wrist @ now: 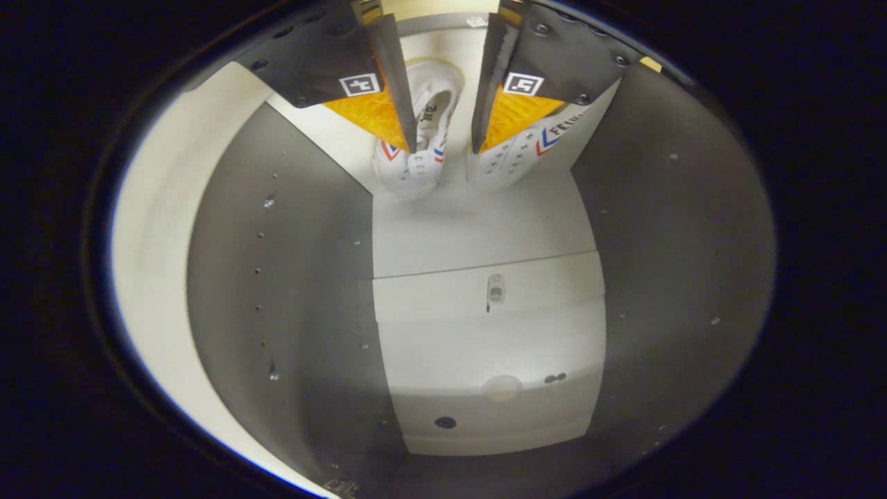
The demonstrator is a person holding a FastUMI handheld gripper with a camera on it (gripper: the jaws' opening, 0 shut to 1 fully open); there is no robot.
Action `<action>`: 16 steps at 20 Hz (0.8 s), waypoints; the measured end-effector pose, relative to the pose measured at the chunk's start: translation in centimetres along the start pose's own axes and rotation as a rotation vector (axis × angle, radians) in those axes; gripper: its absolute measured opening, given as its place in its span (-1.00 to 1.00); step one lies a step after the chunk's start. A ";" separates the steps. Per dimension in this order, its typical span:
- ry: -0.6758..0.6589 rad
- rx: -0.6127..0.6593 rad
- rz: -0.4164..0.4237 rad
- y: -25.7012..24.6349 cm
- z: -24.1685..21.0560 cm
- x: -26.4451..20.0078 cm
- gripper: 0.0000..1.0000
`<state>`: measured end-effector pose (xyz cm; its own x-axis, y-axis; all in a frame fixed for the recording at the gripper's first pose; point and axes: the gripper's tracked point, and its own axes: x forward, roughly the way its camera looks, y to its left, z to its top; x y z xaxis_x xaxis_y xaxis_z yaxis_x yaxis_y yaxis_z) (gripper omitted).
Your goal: Open the shoe cabinet door, grab the shoes and put them into the shoe cabinet, then close the shoe cabinet door.
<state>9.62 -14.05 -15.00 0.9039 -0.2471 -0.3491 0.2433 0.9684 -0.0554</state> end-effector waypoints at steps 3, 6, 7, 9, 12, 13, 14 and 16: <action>-0.042 0.007 0.000 0.3 1.1 -3.9 0.00; -0.087 0.013 -0.001 0.5 2.1 -8.3 0.00; -0.105 0.013 -0.004 0.5 2.6 -9.8 0.00; -0.144 0.018 -0.006 0.3 3.5 -12.8 0.00; -0.200 0.032 -0.013 -0.7 5.0 -17.3 0.00; -0.218 0.035 -0.018 -1.3 5.4 -18.7 0.00; -0.233 0.036 -0.022 -1.8 5.9 -20.0 0.00; -0.265 0.032 -0.033 -2.9 6.8 -22.6 0.00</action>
<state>-9.15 -11.49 -0.54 0.9549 -0.2828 -0.0902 0.2811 0.9592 -0.0318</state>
